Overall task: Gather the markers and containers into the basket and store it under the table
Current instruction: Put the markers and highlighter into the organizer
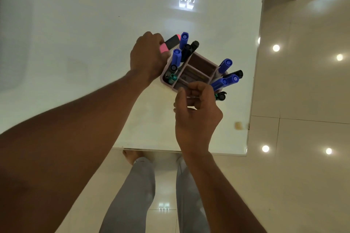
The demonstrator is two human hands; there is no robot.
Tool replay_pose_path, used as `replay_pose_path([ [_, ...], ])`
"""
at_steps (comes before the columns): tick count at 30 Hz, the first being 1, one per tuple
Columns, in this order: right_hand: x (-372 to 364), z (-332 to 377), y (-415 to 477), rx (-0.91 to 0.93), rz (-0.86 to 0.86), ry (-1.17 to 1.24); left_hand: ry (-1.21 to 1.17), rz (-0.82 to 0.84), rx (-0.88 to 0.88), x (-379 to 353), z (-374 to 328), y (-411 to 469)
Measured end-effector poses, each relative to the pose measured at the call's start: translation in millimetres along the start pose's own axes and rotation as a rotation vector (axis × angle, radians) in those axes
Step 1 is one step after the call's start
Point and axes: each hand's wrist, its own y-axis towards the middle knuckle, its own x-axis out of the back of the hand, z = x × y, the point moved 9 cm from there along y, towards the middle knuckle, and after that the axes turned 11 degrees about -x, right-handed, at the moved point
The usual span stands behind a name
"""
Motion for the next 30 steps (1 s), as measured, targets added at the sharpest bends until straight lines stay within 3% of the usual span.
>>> replay_pose_path([
  [6,18.2,30.6,9.3,0.079,0.023,0.1,-0.288,-0.234,0.149,34.0,17.1,-21.3],
  [12,49.4,80.1,35.4,0.168,0.081,0.24,-0.482,-0.488,0.126,125.1,-22.8,-70.2],
  [16,42.4,104.9,37.7,0.244,0.292,0.119,-0.444,-0.503,0.048,160.2,-78.4,-102.2],
  [20,33.5,114.2,26.2,0.382,0.471,-0.08,-0.441,-0.41,-0.095,161.2,-122.0,-116.2],
  [25,43.7,100.6,36.1,0.348,0.416,-0.172,-0.604,-0.274,-0.1,142.5,-132.4,-110.9],
  [30,44.5,84.8,36.7,0.323,0.289,-0.254,-0.723,-0.49,0.102,130.0,-84.8,-106.7],
])
